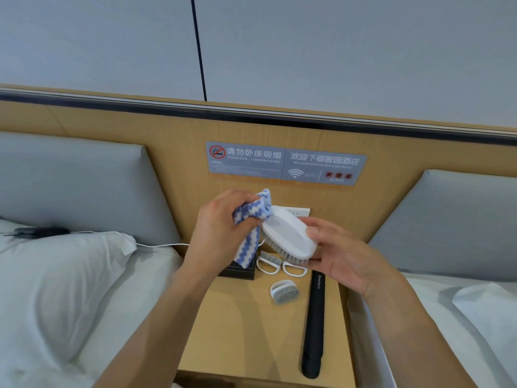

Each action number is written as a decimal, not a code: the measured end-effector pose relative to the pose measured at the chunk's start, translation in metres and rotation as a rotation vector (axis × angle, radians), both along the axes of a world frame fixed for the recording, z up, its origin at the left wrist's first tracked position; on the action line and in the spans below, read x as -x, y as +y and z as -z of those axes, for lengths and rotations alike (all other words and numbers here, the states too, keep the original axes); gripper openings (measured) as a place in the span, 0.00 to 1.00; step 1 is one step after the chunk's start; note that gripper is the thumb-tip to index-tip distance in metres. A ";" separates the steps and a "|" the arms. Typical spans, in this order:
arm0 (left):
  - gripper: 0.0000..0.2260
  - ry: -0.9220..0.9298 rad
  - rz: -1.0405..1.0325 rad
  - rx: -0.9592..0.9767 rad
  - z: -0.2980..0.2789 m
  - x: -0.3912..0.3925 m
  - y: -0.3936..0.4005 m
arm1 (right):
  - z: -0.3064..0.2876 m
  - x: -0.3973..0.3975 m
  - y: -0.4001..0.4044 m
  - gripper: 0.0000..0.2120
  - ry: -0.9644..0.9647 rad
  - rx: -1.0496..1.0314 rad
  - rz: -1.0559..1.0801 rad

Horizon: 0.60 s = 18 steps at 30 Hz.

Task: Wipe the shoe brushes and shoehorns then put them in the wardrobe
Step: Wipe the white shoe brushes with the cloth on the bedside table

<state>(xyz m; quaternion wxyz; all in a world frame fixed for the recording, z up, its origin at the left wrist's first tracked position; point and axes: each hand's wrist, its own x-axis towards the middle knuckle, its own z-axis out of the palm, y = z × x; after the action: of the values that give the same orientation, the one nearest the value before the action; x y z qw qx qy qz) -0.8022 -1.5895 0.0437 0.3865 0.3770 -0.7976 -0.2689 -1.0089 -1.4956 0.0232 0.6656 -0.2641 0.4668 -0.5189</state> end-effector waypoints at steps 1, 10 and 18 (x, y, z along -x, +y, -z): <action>0.12 -0.001 -0.017 0.002 -0.001 0.002 0.001 | 0.000 -0.002 0.000 0.26 0.018 0.012 -0.022; 0.16 -0.185 0.044 0.144 -0.010 0.023 0.017 | -0.006 -0.006 -0.006 0.28 0.082 0.149 -0.038; 0.19 -0.321 0.215 0.269 -0.012 0.019 0.035 | -0.012 0.004 -0.004 0.32 0.171 0.161 0.016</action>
<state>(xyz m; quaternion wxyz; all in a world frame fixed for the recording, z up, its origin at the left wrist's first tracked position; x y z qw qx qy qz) -0.8215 -1.5542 0.0553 0.2706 0.2730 -0.9130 -0.1365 -1.0127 -1.4993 0.0354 0.5957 -0.3564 0.4807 -0.5358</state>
